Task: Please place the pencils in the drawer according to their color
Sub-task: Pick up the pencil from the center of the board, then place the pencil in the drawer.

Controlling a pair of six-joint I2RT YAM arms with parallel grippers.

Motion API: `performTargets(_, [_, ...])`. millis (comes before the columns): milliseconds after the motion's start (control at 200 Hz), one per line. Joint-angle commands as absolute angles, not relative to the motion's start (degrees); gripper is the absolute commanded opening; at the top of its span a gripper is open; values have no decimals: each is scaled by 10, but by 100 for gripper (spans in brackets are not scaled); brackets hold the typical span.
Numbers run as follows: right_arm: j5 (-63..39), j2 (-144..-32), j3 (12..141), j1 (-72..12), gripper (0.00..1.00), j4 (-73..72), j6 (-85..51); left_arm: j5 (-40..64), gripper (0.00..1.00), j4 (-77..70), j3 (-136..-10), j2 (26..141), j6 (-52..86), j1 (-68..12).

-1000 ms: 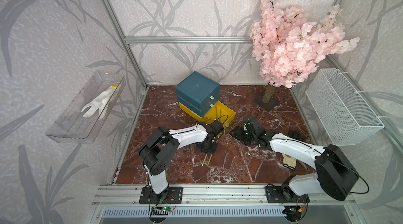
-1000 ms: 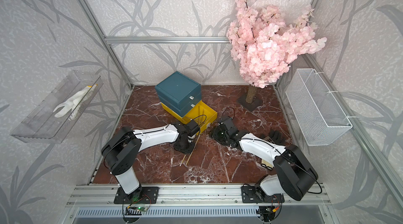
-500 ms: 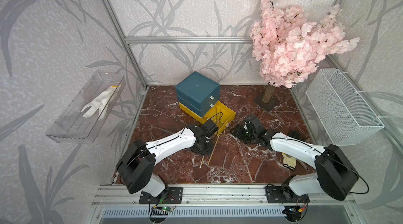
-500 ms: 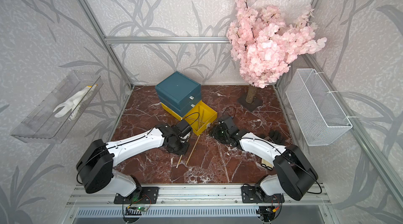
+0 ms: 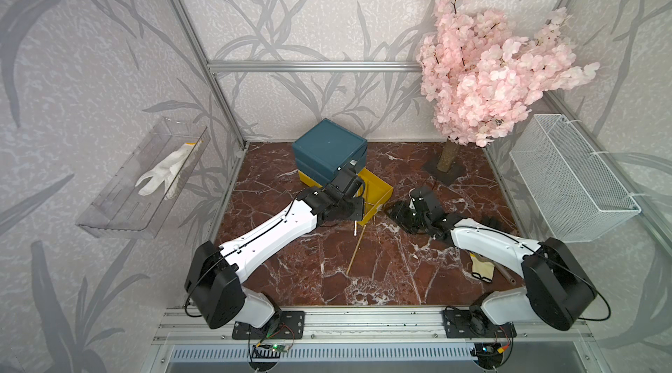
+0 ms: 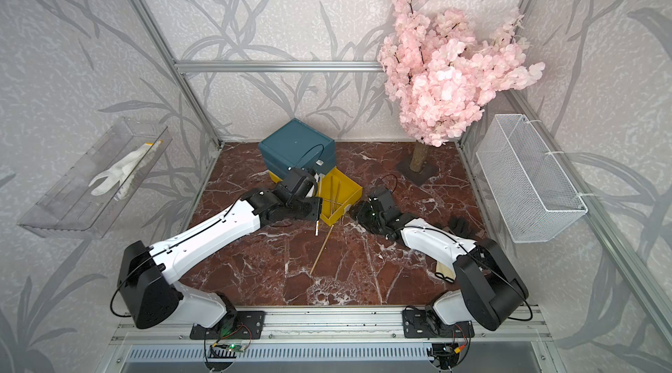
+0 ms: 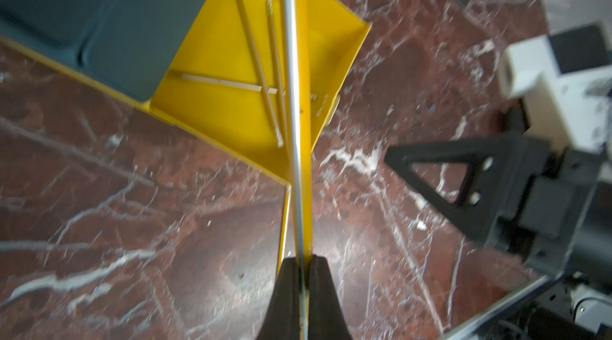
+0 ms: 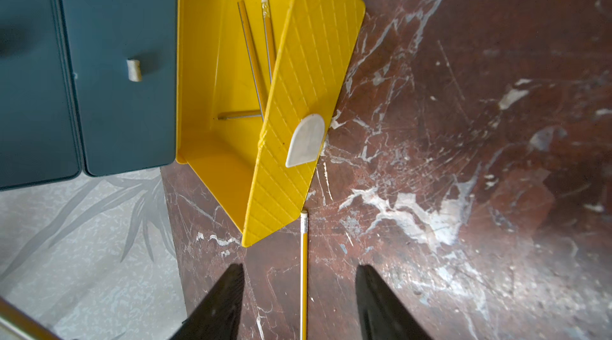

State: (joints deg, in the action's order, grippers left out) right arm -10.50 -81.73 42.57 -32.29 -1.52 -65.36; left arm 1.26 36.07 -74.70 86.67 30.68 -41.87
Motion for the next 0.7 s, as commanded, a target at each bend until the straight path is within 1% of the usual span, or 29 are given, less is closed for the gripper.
performTargets(0, [-98, -820, 413, -318, 58, -33, -665, -4, 0, 317, -799, 922, 272, -411])
performTargets(155, [-92, -814, 402, -316, 58, -39, -670, -18, 0, 298, -856, 994, 237, -400])
performTargets(375, [-90, -802, 390, -311, 58, -39, -671, -41, 0, 284, -896, 1067, 212, -381])
performTargets(560, [-91, -793, 383, -307, 58, -39, -671, -40, 0, 293, -909, 1101, 205, -371])
performTargets(695, [-91, -790, 381, -306, 58, -39, -669, -33, 0, 291, -881, 1102, 208, -370])
